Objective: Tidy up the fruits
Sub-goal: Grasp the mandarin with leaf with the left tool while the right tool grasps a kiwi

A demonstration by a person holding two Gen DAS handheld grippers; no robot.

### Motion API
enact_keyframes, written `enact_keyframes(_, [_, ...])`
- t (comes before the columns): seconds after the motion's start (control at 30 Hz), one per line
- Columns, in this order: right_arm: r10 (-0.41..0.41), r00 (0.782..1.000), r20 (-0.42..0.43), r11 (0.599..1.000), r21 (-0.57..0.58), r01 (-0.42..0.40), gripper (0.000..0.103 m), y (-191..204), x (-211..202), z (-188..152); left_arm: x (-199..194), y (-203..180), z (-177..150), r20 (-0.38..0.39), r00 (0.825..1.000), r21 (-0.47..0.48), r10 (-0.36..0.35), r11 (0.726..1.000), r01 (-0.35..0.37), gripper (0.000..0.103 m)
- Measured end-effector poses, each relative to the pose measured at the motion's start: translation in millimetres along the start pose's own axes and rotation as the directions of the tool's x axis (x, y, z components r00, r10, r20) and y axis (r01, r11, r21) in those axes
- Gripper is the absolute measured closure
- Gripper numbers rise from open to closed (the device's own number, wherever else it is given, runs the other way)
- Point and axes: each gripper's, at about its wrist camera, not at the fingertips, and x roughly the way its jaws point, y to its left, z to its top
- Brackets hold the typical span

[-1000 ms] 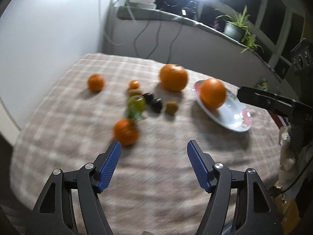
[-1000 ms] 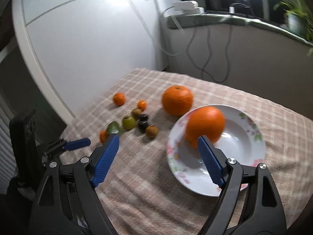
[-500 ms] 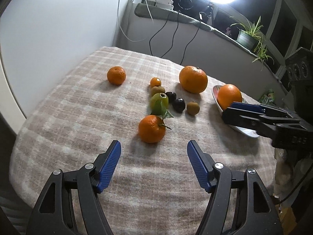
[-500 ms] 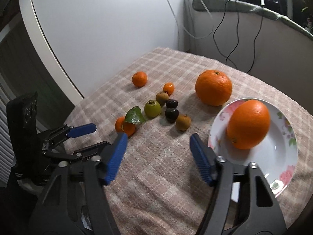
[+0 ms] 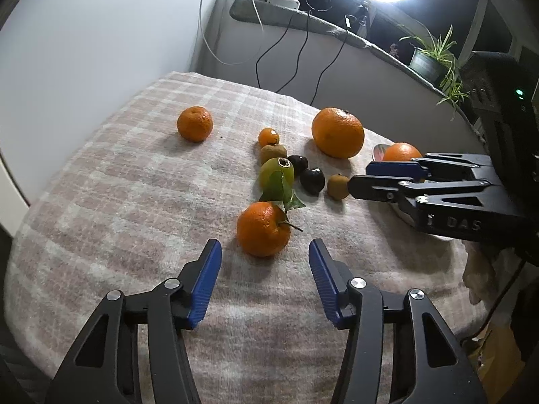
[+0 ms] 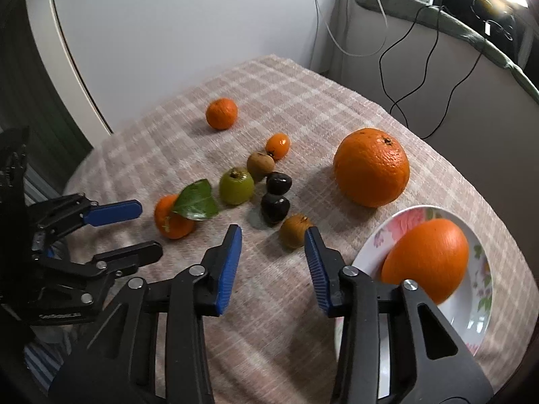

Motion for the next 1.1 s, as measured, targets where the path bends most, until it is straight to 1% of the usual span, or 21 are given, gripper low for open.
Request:
enact_keyframes(0.23, [-0.019, 0.997, -0.078, 0.998, -0.066, 0.014, 0.064, -2.9, 19.8, 11.0, 7.1, -1.0, 4.6, 0.001, 1.0, 0.019, 0.012, 1.0, -0.012, 0.052])
enact_keyframes(0.37, [-0.036, 0.992, -0.123, 0.991, -0.131, 0.019, 0.064, 2.4, 30.3, 12.5, 11.0, -1.2, 5.8, -0.006, 1.0, 0.032, 0.019, 0.999, -0.019, 0.052])
enact_keyframes(0.47, [-0.077, 0.986, -0.148, 0.982, -0.181, 0.049, 0.064, 6.3, 39.2, 12.1, 14.2, 0.0, 6.7, -0.011, 1.0, 0.031, 0.019, 0.999, -0.019, 0.052])
enact_keyframes(0.7, [-0.103, 0.978, -0.179, 0.977, -0.201, 0.066, 0.064, 5.4, 52.8, 13.4, 22.6, 1.0, 9.4, -0.025, 0.999, 0.034, 0.025, 0.999, -0.024, 0.052])
enact_keyframes(0.73, [-0.102, 0.978, -0.181, 0.977, -0.202, 0.064, 0.065, 5.6, 54.1, 13.8, 23.9, 0.8, 10.0, -0.026, 0.999, 0.036, 0.026, 0.999, -0.025, 0.054])
enact_keyframes(0.77, [-0.099, 0.978, -0.183, 0.978, -0.2, 0.062, 0.067, 5.2, 54.9, 14.1, 24.6, 0.8, 10.3, -0.026, 0.999, 0.038, 0.028, 0.999, -0.027, 0.054])
enact_keyframes(0.8, [-0.096, 0.978, -0.183, 0.979, -0.197, 0.059, 0.073, 4.4, 55.6, 14.6, 25.5, 0.8, 10.8, -0.027, 0.999, 0.039, 0.029, 0.999, -0.028, 0.055])
enact_keyframes(0.83, [-0.091, 0.978, -0.185, 0.98, -0.19, 0.056, 0.075, 2.9, 56.5, 15.2, 26.2, 0.6, 11.3, -0.028, 0.999, 0.04, 0.03, 0.999, -0.029, 0.057])
enact_keyframes(0.97, [-0.078, 0.981, -0.179, 0.985, -0.168, 0.047, 0.075, 0.3, 56.3, 15.3, 27.3, 1.7, 12.4, -0.029, 0.999, 0.04, 0.031, 0.999, -0.03, 0.062])
enact_keyframes(1.03, [-0.076, 0.981, -0.176, 0.985, -0.167, 0.047, 0.075, -0.2, 56.3, 15.0, 28.1, 1.4, 13.1, -0.029, 0.999, 0.042, 0.022, 0.999, -0.021, 0.067])
enact_keyframes(1.1, [-0.075, 0.983, -0.17, 0.986, -0.161, 0.048, 0.075, -0.4, 52.9, 13.7, 28.4, -0.1, 12.8, -0.026, 0.999, 0.049, 0.029, 0.998, -0.028, 0.067])
